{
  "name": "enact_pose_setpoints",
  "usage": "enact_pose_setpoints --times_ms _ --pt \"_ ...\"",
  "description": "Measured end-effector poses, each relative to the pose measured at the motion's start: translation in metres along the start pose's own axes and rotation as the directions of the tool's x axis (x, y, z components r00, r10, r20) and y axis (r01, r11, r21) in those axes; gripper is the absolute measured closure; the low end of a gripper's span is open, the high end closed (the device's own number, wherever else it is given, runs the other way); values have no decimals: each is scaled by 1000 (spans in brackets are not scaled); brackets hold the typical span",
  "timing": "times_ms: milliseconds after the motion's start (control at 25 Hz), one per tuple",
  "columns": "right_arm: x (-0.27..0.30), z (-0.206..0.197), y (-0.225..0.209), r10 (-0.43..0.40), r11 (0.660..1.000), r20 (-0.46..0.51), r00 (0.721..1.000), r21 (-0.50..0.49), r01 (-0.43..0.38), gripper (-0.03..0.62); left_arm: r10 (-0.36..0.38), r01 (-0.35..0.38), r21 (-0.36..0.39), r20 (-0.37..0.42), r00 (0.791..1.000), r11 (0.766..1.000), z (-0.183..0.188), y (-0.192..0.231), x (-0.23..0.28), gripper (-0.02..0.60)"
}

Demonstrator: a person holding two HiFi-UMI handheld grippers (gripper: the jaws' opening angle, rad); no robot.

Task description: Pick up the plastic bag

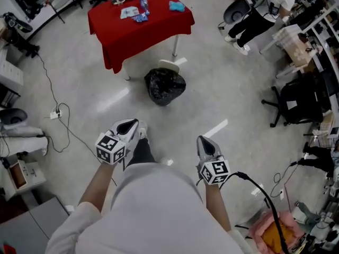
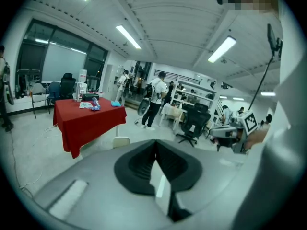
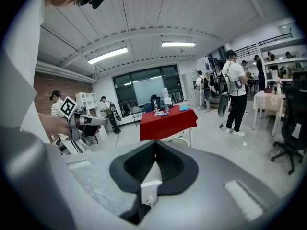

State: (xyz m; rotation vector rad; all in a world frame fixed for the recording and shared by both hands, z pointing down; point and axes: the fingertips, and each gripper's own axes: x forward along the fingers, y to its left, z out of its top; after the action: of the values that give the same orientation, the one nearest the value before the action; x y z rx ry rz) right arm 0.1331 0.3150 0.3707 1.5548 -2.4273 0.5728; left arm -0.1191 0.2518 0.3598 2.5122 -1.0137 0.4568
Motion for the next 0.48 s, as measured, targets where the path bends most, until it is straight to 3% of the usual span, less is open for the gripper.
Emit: enact_pose_setpoints --times_ms 480 --pt "128 43 -19 -57 998 -55 997 24 58 592 -108 118 118 -86 990 986 49 117 69 578"
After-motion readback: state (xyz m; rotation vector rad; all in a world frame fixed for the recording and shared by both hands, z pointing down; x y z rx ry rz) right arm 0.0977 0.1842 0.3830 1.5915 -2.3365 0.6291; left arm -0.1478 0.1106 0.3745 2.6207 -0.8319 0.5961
